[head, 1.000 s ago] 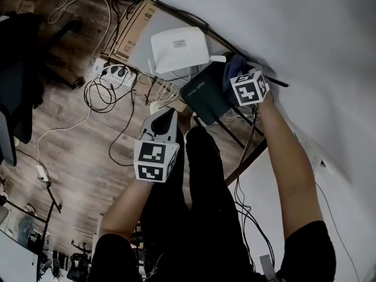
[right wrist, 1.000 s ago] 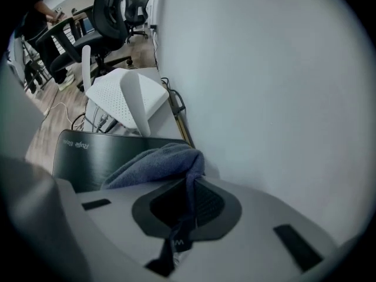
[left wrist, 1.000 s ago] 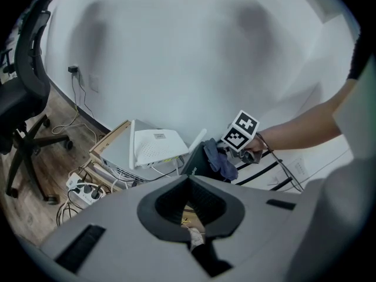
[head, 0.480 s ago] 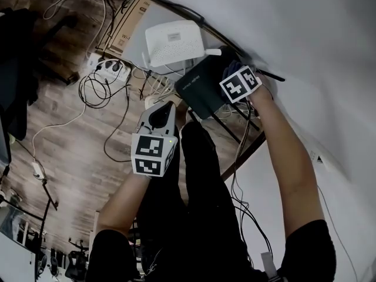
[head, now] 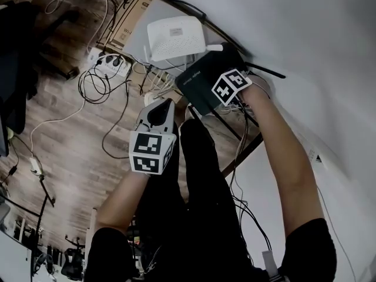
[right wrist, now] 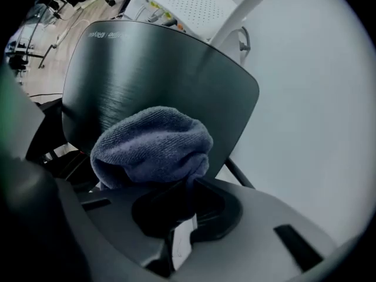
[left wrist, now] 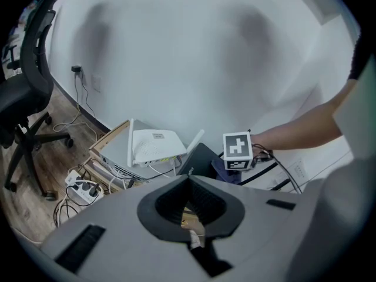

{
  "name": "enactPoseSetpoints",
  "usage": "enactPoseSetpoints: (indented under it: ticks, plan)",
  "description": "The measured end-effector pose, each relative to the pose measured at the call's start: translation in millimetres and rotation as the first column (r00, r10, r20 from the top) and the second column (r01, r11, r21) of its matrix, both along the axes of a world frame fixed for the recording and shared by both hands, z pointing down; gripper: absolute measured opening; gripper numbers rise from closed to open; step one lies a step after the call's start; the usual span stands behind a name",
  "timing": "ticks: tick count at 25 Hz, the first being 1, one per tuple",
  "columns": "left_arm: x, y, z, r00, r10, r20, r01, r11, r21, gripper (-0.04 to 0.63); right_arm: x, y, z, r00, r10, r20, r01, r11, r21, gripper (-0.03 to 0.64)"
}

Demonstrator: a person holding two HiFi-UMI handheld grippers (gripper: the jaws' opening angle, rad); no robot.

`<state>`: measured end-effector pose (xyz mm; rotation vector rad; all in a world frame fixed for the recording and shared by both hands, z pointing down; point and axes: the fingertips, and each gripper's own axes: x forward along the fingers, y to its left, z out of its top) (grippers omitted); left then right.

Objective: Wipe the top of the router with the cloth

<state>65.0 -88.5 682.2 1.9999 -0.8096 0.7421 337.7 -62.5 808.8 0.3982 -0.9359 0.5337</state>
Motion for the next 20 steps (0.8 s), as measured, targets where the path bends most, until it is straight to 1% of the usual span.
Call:
enactPoseSetpoints:
  ticks: [5, 11, 13, 16, 20]
  plan:
    - [-7, -2, -3, 0.999, -0.033, 0.006, 0.033, 0.999, 0.01, 0.001, -13, 8, -2, 0.996, 0.062, 0.068, -0.061, 0.998, -0.019, 0.006]
    - [-9, -1, -5, 0.997, -0.078, 0.006, 0.078, 0.997, 0.005, 0.0, -35, 15, -4, 0.985, 0.064, 0.163, -0.062, 0.998, -0.019, 0.006]
    - [-8, 0, -5, 0.996, -0.091, 0.005, 0.091, 0.996, 0.008, 0.0, -48, 15, -5, 0.974, 0.068, 0.216, -0.066, 0.998, -0.017, 0.006]
    - [-8, 3, -5, 0.994, -0.11, 0.008, 0.11, 0.994, 0.007, 0.0, -72, 19, -6, 0.948, 0.094, 0.304, -0.088, 0.996, -0.031, 0.006]
    - [-7, 8, -4, 0.99, -0.142, 0.004, 0.142, 0.99, 0.003, 0.001, -96, 29, -8, 0.923, 0.125, 0.364, -0.109, 0.992, -0.066, 0.005]
